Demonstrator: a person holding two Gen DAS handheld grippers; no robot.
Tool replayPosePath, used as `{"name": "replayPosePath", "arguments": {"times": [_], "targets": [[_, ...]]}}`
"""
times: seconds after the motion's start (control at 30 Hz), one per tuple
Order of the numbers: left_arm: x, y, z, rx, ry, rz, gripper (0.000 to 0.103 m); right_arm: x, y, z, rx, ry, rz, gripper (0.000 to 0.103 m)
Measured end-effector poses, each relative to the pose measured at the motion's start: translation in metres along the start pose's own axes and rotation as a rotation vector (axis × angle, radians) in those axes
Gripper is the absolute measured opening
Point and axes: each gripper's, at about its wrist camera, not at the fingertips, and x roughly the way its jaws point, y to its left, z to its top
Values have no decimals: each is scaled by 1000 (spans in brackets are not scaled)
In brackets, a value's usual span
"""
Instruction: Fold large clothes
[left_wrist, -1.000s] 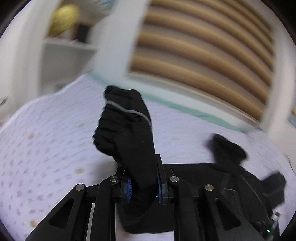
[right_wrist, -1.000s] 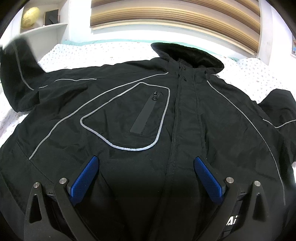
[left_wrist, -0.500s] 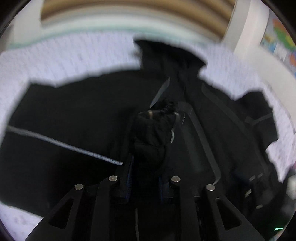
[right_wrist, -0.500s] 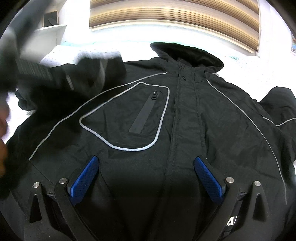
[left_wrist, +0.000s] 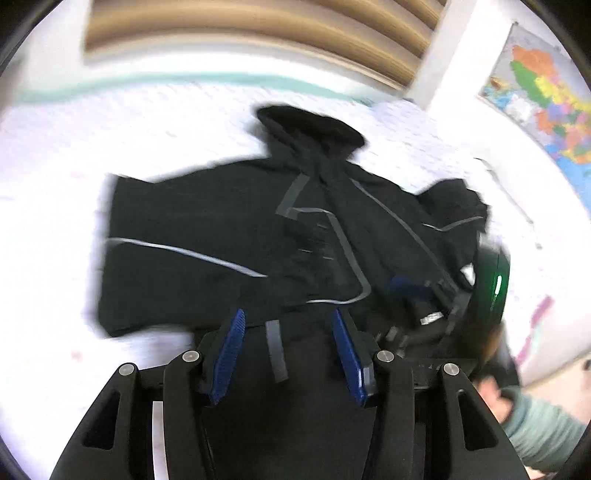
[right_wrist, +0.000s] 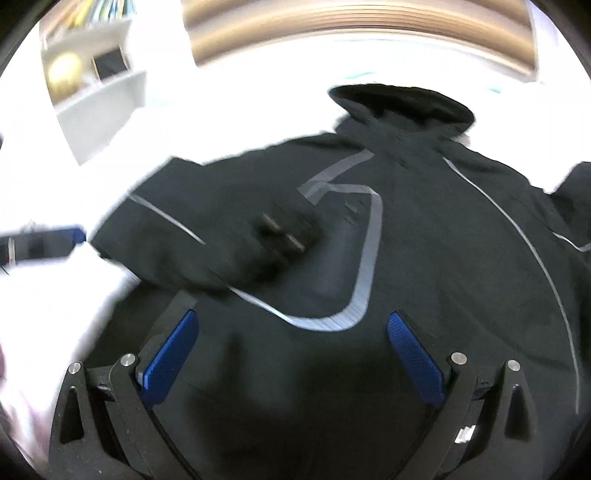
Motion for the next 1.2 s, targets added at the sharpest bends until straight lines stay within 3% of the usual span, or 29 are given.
{"name": "replayPosePath", "arguments": {"times": [0.07, 0.17, 0.2, 0.27, 0.33, 0.4, 0.43, 0.47, 0.63, 0.73, 0.9, 1.07, 1.2], "targets": [[-23, 7, -4, -8, -5, 68, 51, 11, 8, 22, 48, 25, 56, 102], [-47, 11, -5, 4, -35, 142, 51, 27, -4, 31, 219, 19, -80, 95], [-56, 13, -8, 11, -50, 178, 51, 35, -12, 28, 293, 40, -74, 95], [-61, 18, -10, 11, -51, 219, 51, 60, -27, 21, 437, 113, 62, 94], [-58, 24, -10, -4, -37, 225, 51, 79, -29, 16, 469, 161, 173, 88], [-50, 29, -6, -33, -15, 230, 51, 82, -22, 20, 404, 169, 154, 61], [-46, 32, -4, -44, -8, 232, 51, 78, -17, 25, 352, 161, 121, 38], [-41, 34, -2, -54, -2, 234, 51, 68, -16, 29, 315, 132, 104, 34], [-15, 34, 19, -98, 14, 251, 51, 4, -26, 58, 186, -13, 30, 30], [-1, 19, 39, -102, 30, 202, 51, -38, -54, 76, 137, -78, -25, 30], [28, -30, 72, -21, 17, 172, 51, -88, -117, 94, 125, -152, -157, 30], [98, -64, 89, 8, 64, 119, 51, -108, -185, 89, 155, -152, -258, 30], [171, -65, 81, -19, 142, 140, 51, -84, -230, 58, 220, -70, -283, 30]]}}
